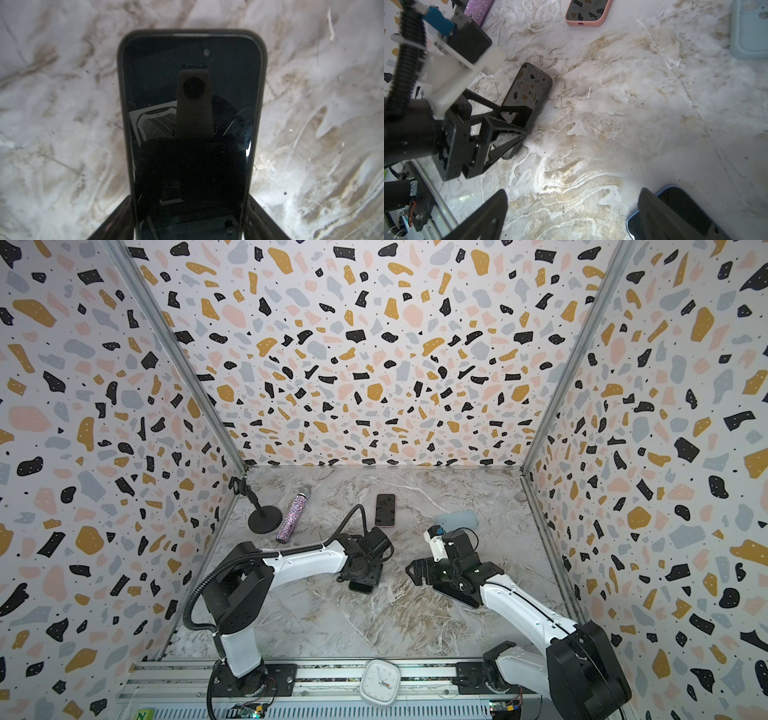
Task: Put the phone into the phone case
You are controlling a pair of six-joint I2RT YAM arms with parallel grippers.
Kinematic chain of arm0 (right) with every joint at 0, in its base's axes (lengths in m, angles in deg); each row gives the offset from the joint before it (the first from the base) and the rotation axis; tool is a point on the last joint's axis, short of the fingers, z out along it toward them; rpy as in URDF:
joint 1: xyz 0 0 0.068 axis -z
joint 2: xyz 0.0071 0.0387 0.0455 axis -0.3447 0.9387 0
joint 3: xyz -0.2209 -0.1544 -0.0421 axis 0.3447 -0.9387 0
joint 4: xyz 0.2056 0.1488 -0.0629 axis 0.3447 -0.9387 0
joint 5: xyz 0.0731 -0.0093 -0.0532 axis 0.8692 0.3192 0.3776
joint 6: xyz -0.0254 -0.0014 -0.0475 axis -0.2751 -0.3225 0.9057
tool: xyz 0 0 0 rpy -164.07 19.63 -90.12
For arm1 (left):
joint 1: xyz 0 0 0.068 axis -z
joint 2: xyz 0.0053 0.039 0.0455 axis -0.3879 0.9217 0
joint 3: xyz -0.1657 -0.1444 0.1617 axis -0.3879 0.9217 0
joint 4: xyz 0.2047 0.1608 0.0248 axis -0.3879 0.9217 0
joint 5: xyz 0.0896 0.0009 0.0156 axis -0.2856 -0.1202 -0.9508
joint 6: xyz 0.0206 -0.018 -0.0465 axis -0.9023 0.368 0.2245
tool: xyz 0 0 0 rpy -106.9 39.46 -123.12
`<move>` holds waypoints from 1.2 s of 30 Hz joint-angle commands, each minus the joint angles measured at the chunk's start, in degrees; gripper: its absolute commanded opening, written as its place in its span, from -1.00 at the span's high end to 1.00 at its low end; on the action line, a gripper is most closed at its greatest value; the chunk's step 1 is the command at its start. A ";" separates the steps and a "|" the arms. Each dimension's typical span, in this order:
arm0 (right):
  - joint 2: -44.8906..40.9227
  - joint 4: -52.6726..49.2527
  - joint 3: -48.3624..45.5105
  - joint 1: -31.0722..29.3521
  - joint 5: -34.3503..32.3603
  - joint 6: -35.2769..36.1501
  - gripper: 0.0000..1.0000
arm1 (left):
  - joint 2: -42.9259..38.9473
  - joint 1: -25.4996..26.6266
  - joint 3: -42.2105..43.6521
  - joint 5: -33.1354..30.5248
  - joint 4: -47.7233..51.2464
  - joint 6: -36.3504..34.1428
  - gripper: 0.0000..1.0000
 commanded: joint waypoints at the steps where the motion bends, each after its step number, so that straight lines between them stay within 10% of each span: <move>1: 1.42 0.06 0.36 0.25 1.80 0.61 -0.98 | -1.11 -3.07 -3.62 -2.76 1.21 -2.40 0.19; 19: 7.45 1.79 2.19 0.49 5.00 -0.89 -0.98 | 22.28 -16.80 -39.22 -2.52 11.08 -10.41 0.26; 36: 9.80 3.43 3.28 0.86 6.20 -0.90 -0.99 | 34.16 -20.63 -50.87 0.83 11.77 -10.63 0.27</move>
